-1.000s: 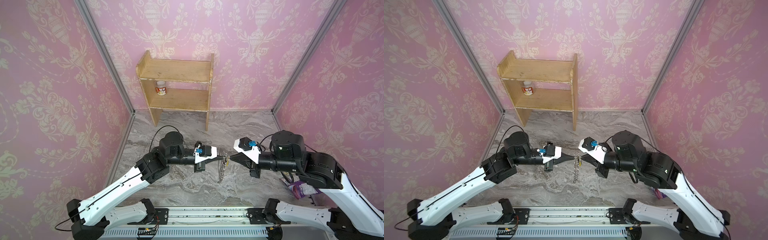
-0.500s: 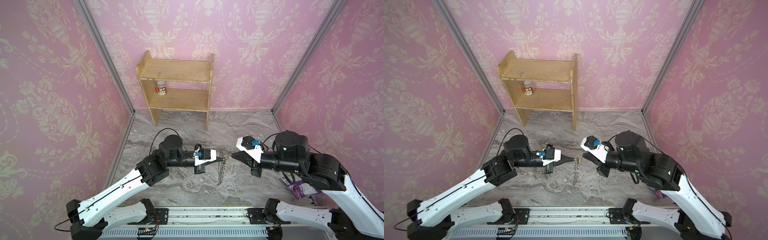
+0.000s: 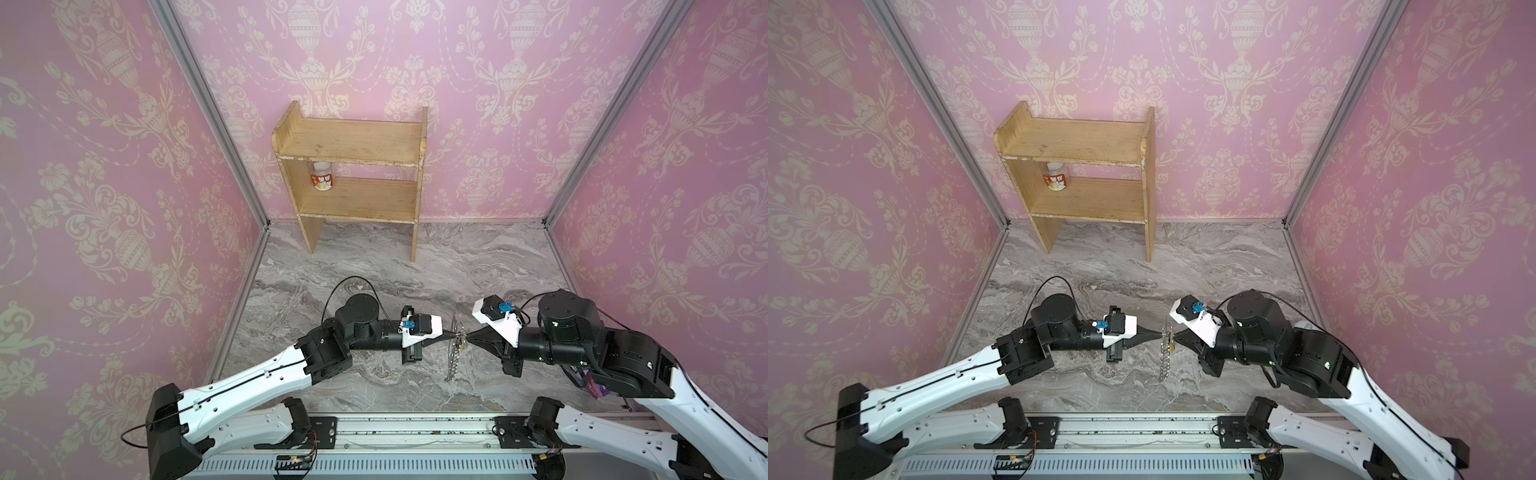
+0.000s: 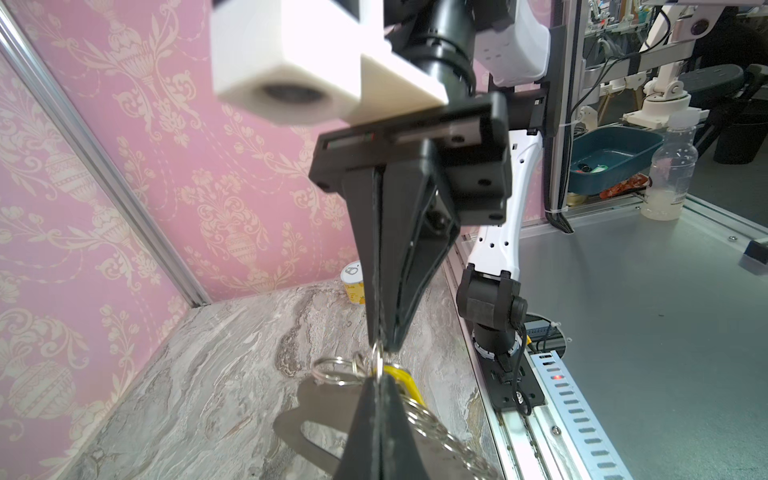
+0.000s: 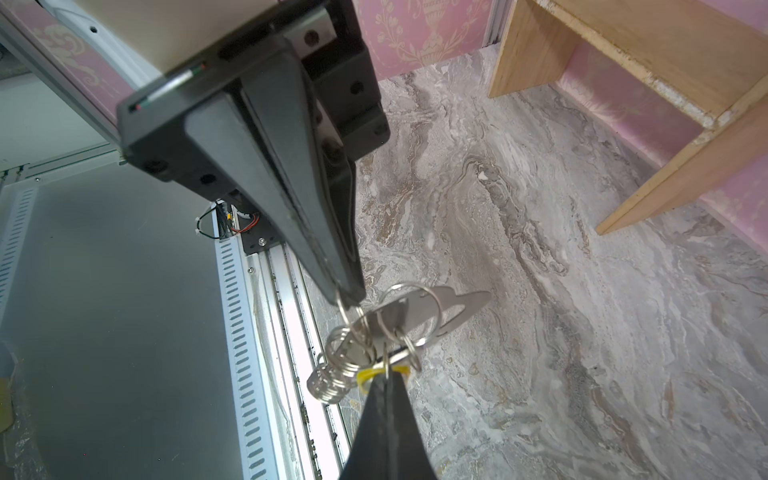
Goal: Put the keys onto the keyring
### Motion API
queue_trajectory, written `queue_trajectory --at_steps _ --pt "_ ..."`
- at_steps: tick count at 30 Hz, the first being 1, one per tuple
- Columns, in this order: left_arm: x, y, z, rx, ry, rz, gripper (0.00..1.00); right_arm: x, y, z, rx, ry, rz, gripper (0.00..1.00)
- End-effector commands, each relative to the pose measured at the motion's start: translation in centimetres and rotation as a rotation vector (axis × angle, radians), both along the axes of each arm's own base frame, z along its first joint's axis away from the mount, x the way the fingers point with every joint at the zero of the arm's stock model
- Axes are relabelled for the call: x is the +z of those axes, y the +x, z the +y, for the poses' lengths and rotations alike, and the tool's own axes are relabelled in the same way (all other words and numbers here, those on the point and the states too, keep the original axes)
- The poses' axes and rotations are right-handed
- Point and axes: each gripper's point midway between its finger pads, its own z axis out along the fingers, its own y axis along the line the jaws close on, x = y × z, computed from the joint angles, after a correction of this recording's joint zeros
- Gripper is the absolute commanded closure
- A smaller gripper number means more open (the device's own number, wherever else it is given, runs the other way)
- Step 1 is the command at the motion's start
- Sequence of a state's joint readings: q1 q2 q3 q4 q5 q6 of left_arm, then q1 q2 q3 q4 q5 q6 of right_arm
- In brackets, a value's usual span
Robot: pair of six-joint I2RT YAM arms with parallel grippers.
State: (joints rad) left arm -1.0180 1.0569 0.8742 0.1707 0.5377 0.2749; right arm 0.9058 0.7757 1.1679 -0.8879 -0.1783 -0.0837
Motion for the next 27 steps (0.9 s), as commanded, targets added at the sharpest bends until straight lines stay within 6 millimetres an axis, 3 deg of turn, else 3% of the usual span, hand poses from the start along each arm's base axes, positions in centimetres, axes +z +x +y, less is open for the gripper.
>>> queue_trajectory --at_steps 1,5,10,15,27 --pt "-1.0 -0.4 -0.6 -0.039 0.020 -0.028 1.00 -0.8 -0.1 -0.4 -0.023 0.027 0.000 1.00" --pt "-5.3 -0.7 -0.8 -0.068 0.103 0.022 1.00 -1.8 -0.2 -0.8 -0.040 0.035 -0.001 1.00" --pt "-7.2 -0.4 -1.1 -0.055 0.129 0.070 1.00 -2.1 -1.3 -1.1 -0.006 0.065 0.020 1.00" --pt "-7.2 -0.5 -1.3 -0.063 0.157 0.045 1.00 -3.5 -2.1 -0.6 0.053 0.032 0.121 1.00" --pt "-6.8 -1.2 -0.7 -0.068 0.198 -0.022 1.00 -4.1 -1.7 -1.1 0.049 -0.024 0.140 1.00"
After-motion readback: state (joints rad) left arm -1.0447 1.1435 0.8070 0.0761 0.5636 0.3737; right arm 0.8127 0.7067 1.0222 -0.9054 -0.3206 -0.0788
